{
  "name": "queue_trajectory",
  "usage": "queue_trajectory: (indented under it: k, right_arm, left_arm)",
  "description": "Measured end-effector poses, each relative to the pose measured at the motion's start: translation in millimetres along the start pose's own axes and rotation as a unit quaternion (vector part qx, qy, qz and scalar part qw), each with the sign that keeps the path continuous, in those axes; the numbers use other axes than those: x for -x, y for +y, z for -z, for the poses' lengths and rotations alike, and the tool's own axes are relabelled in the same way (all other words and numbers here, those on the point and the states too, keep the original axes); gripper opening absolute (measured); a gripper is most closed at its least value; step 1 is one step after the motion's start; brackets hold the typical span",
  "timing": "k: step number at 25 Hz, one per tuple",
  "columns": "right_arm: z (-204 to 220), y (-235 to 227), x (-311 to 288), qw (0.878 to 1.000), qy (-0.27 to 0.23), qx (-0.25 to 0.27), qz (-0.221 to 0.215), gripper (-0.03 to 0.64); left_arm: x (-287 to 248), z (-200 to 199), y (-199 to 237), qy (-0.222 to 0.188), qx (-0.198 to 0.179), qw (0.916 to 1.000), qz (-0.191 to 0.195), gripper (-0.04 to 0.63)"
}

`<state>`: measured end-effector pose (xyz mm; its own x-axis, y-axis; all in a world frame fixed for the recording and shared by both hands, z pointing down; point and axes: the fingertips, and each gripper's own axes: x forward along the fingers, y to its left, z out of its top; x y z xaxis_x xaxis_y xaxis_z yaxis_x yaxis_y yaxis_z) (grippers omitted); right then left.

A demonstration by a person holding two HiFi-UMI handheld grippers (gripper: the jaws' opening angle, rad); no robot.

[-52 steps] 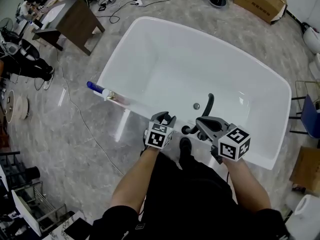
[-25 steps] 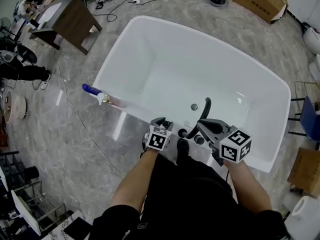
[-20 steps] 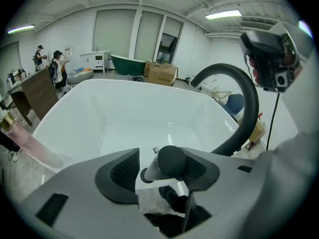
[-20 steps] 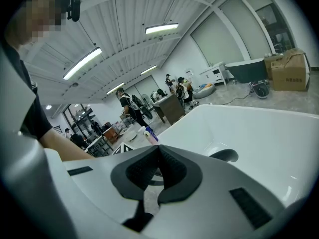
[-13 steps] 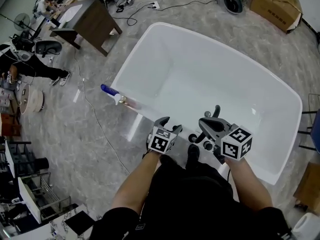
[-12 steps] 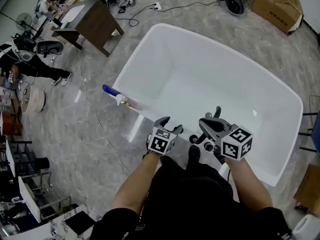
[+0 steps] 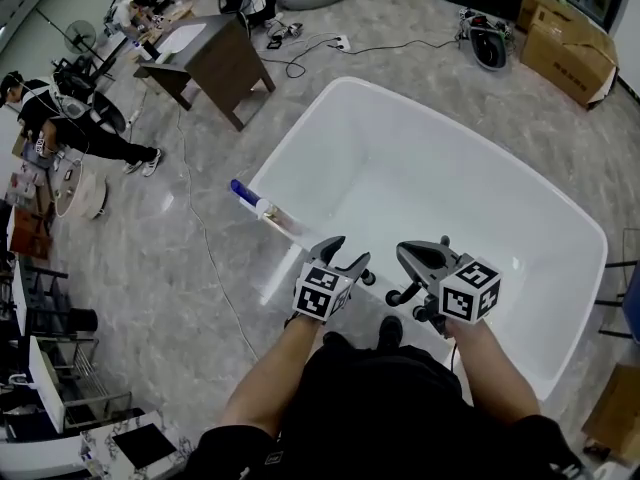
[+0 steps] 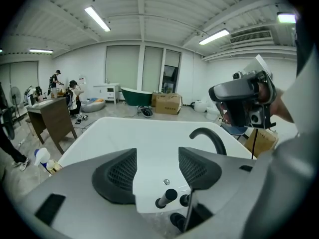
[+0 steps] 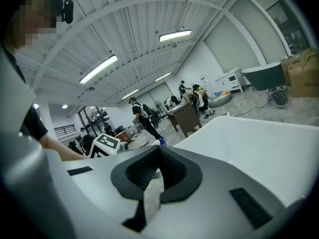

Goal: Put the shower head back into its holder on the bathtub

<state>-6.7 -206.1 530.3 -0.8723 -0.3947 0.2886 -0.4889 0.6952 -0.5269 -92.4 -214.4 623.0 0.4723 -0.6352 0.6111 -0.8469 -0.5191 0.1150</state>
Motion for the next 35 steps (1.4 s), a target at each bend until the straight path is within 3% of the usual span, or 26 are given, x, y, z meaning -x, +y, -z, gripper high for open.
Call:
queue_trajectory:
  k: [5, 13, 24, 29, 35]
  right_arm:
    - [-5.0, 7.2, -1.2, 1.000, 0.001, 0.013, -0.007, 0.017]
    - [-22.5, 11.1, -10.5, 0.999, -0.006, 0.030, 0.011, 0.017]
    - [-42.4, 48.8, -66.4, 0.998, -0.017, 0.044, 0.033, 0.017]
    - [-51.5, 67.1, -88.1, 0.996, -0.024, 0.074, 0.040, 0.017]
    - [-77.2, 78.2, -88.1, 0.993, -0.053, 0.091, 0.055, 0.017]
  left_arm:
    - [26.0, -21.8, 21.9, -0.047, 0.027, 0.9980, -0.033, 0.242]
    - [86.6, -65.2, 51.6, -0.137, 0.016, 0.9887, -0.058, 0.166]
    - [155.2, -95.0, 115.7, -0.199, 0.011, 0.9773, -0.071, 0.081]
    - [178.2, -105.2, 140.0, -0.226, 0.014, 0.9714, -0.072, 0.061]
    - [216.1, -113.3, 171.9, -0.229, 0.009, 0.9671, -0.109, 0.037]
